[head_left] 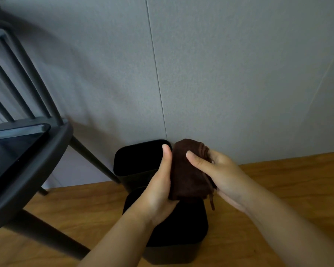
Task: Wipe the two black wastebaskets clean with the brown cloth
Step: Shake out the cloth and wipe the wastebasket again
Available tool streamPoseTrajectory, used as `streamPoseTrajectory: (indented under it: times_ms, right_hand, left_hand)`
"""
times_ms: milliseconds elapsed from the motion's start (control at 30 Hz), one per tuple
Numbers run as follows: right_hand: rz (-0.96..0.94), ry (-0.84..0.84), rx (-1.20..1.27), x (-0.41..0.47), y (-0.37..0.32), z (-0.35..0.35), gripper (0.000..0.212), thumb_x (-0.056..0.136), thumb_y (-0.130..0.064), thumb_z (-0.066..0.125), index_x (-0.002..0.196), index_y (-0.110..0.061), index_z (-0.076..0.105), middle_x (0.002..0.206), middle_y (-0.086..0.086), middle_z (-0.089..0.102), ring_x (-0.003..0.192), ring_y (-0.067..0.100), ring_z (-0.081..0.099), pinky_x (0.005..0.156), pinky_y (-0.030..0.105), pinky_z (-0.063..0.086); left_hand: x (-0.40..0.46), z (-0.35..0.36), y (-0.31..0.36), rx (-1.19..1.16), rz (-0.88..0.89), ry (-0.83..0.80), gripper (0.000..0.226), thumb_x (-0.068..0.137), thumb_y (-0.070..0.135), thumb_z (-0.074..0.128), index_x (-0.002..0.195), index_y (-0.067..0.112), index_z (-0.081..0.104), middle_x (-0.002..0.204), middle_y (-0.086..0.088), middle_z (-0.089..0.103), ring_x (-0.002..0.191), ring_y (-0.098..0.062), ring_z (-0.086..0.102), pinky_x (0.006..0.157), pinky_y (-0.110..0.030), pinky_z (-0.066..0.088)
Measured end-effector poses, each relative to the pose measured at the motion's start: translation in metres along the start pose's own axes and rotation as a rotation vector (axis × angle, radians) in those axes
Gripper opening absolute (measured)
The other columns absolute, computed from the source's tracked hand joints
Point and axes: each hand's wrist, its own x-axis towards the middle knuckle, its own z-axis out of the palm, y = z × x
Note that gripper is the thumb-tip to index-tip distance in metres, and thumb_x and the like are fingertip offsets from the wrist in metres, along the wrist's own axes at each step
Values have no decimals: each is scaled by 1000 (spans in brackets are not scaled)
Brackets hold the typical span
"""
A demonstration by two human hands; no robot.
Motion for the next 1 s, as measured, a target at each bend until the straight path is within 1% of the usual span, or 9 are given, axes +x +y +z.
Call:
streamPoseTrajectory:
  times_ms: [100, 233, 300, 400, 500, 600, 733, 900, 1000]
  right_hand:
    - [-10, 9, -114, 0, -2, 1, 26, 89, -33, 61, 112, -22, 68, 105, -2, 75, 99, 11, 70, 90, 33, 56]
    - [-187, 330, -596, 2, 2, 4, 20, 85, -40, 68, 98, -25, 72, 90, -5, 74, 85, 7, 69, 79, 35, 58]
    - [-244, 448, -684, 5, 8, -1, 32, 78, -45, 73, 99, -22, 65, 99, -6, 67, 92, 8, 64, 74, 25, 53]
    - [-42, 254, -469, 5, 8, -7, 60, 72, -54, 73, 122, -26, 57, 120, -8, 62, 108, 4, 60, 81, 13, 47]
    - [-1, 8, -209, -1, 14, -6, 39, 80, -47, 65, 114, -27, 67, 107, -8, 74, 98, 4, 69, 81, 19, 55]
    - [-161, 164, -154, -2, 25, -7, 36, 76, -45, 67, 106, -26, 69, 99, -7, 75, 94, 9, 71, 78, 27, 58]
    - [-186, 320, -159, 2, 34, -19, 39, 78, -51, 64, 108, -27, 69, 104, -6, 75, 96, 10, 71, 83, 34, 58]
    - [71, 369, 12, -2, 40, -53, 34, 91, -40, 60, 120, -22, 64, 114, -3, 71, 102, 11, 69, 88, 32, 56]
    - [202, 276, 127, -16, 53, -66, 32, 93, -37, 59, 119, -19, 63, 110, 0, 74, 97, 14, 71, 76, 29, 60]
  left_hand:
    - [1, -4, -7, 2, 96, -20, 49, 91, 37, 56, 130, 8, 56, 124, -17, 65, 117, -31, 61, 105, -49, 43]
    - [2, -6, -8, -66, 143, -6, 38, 89, 15, 60, 126, 8, 58, 120, -18, 66, 112, -32, 64, 95, -45, 51]
    - [3, -7, -6, -94, 162, -16, 36, 85, 7, 60, 121, 8, 62, 115, -18, 68, 106, -31, 67, 83, -38, 57]
    - [4, -11, -2, -131, 160, -54, 33, 81, 1, 59, 113, 7, 66, 111, -20, 70, 101, -31, 69, 79, -36, 58]
    - [5, -13, 1, -129, 152, -95, 37, 83, 1, 60, 120, 1, 61, 114, -23, 67, 104, -34, 67, 84, -39, 57]
    - [10, -14, -1, 1, 168, 0, 51, 78, 8, 72, 126, 1, 55, 121, -21, 65, 108, -32, 65, 90, -41, 55]
    - [10, -14, -9, 413, 208, 138, 53, 74, 39, 72, 118, 13, 58, 115, -7, 67, 105, -19, 67, 92, -37, 54]
    - [9, -27, -46, 1078, -60, 170, 35, 90, 52, 53, 108, 22, 58, 103, 2, 64, 96, -13, 61, 91, -37, 52]
    - [9, -23, -75, 998, -23, 141, 32, 93, 49, 50, 112, 24, 56, 106, 5, 63, 98, -9, 61, 90, -33, 52]
